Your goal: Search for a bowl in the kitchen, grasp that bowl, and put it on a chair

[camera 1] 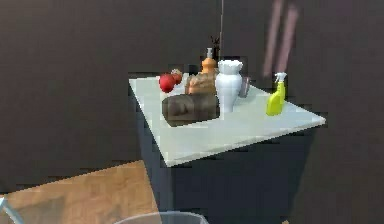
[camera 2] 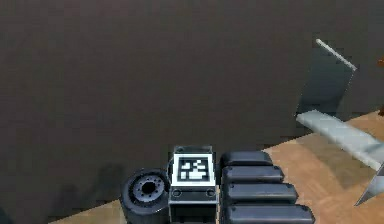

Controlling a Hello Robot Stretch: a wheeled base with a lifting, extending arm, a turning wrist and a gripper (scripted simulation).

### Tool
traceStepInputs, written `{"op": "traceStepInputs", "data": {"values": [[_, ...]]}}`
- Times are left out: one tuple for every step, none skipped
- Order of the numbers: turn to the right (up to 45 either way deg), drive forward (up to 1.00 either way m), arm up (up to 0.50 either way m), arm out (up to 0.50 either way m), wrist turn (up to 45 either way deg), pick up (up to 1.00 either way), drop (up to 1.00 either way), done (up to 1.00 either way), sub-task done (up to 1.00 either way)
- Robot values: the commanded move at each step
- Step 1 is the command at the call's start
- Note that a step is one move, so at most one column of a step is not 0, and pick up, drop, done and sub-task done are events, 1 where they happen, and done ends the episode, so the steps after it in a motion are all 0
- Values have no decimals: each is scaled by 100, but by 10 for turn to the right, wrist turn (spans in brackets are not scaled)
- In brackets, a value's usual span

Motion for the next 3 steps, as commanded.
{"op": "traceStepInputs", "data": {"values": [[-450,0,0,0,0,0,0,0,0],[-210,0,0,0,0,0,0,0,0],[450,0,0,0,0,0,0,0,0]]}}
